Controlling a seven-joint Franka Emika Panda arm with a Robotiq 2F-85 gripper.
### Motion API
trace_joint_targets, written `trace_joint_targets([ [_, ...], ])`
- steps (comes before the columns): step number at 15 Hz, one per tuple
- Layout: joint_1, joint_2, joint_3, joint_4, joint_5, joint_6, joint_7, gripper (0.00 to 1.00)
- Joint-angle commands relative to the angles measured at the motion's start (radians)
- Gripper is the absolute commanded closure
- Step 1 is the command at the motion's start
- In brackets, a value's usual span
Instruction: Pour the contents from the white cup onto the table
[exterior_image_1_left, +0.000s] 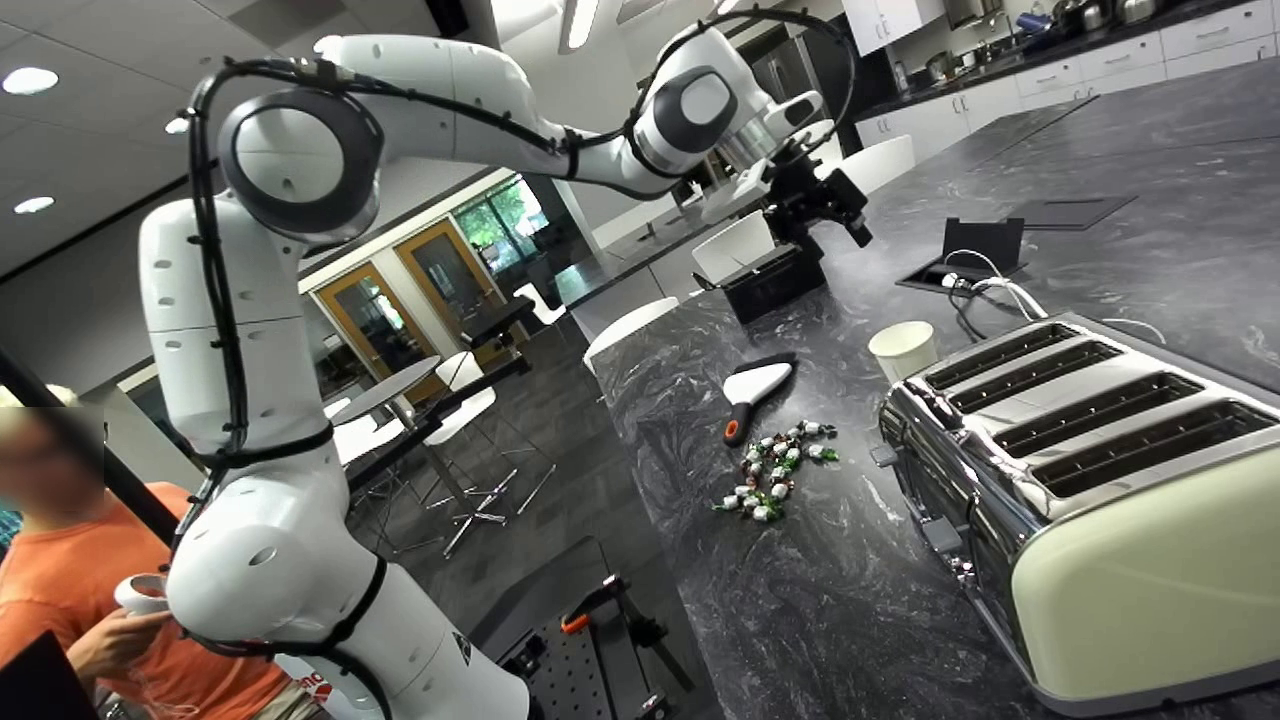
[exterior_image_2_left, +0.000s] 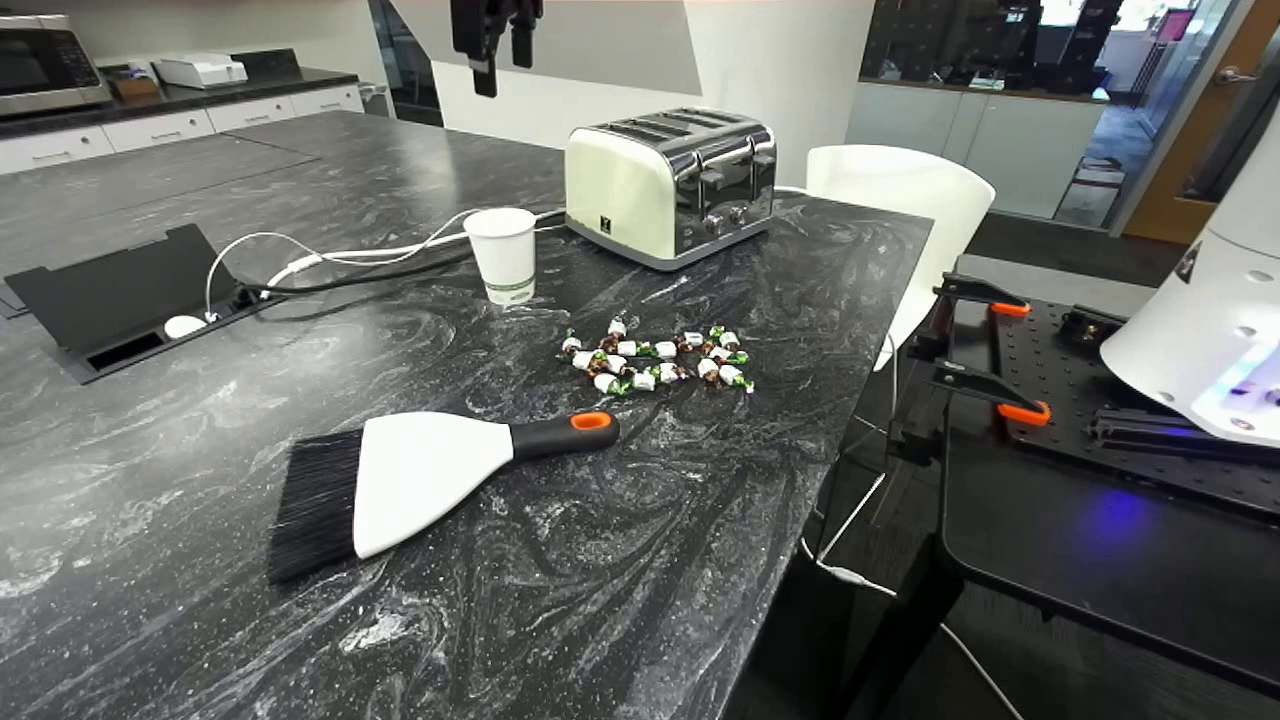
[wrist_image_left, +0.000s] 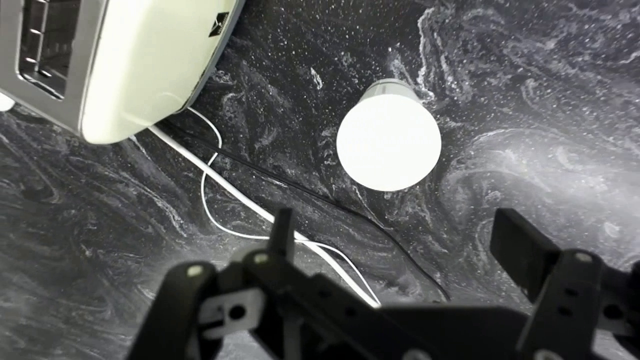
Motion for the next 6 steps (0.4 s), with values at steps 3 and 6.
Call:
trace_joint_targets([
  [3, -0.006, -0.334, 0.040, -0.343, -0.010, -0.005, -0.031, 0.00],
  [6, -0.009, -0.474, 0.063, -0.481, -0.002, -0.020, -0.035, 0.00],
])
